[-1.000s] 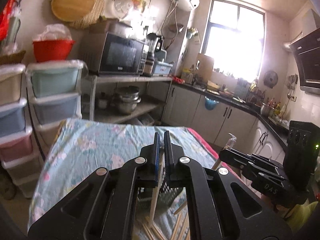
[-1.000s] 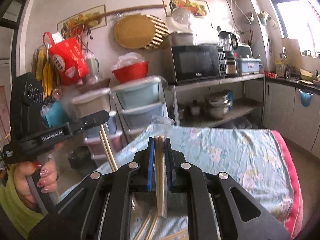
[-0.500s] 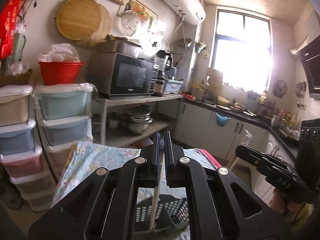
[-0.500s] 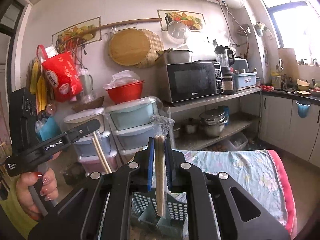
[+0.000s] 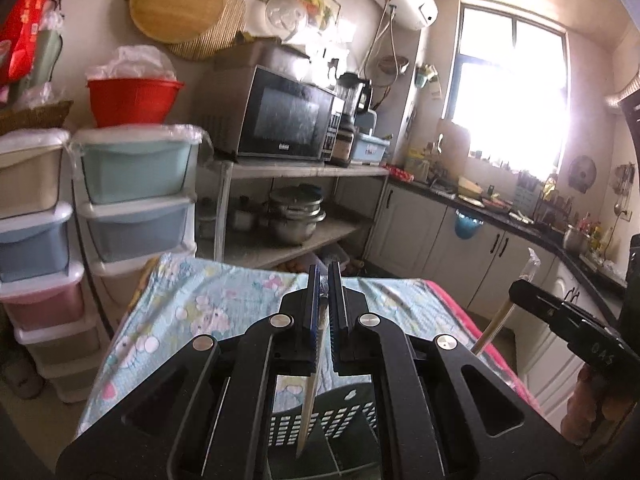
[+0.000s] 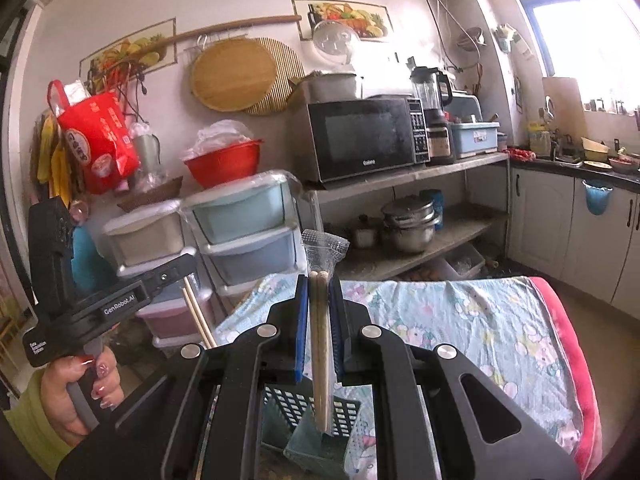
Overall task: Organize utensils
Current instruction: 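Lower the chopsticks upright into the caddy compartments and open both tools, then move both tools back down toward the chopsticks lying beside the caddy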
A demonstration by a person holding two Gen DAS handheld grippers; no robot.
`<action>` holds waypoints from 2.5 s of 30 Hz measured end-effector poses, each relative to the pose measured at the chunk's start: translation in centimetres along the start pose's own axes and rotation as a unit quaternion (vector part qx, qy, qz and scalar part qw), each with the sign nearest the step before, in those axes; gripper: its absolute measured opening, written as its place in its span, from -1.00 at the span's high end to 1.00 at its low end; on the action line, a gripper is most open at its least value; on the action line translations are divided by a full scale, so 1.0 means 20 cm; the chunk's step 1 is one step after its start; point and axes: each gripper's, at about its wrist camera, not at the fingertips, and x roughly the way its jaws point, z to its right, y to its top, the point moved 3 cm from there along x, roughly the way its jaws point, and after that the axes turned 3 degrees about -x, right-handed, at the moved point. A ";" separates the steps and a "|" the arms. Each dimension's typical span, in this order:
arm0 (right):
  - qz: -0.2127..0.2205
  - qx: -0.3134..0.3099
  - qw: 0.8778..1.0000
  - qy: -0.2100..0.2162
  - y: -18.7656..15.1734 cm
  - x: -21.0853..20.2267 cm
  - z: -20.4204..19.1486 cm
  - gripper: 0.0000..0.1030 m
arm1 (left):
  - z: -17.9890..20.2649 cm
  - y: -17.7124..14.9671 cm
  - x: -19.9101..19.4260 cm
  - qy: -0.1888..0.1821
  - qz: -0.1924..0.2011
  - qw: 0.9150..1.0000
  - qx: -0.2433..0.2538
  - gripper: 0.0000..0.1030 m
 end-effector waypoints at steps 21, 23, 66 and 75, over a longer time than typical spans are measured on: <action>-0.036 0.017 0.999 -0.003 -0.18 0.07 0.01 0.23 | -0.05 -0.23 0.12 0.011 -0.047 0.999 0.012 0.95; -0.036 0.019 0.999 -0.005 -0.19 0.06 0.01 0.20 | -0.06 -0.24 0.12 0.012 -0.048 0.999 0.012 0.82; -0.087 0.030 0.995 -0.024 -0.51 -0.20 0.05 -0.14 | -0.08 -0.51 -0.22 0.020 -0.060 0.998 -0.030 -0.79; -0.102 0.028 0.994 -0.017 -0.60 -0.23 0.04 -0.14 | -0.09 -0.60 -0.24 0.029 -0.077 0.996 -0.034 -0.79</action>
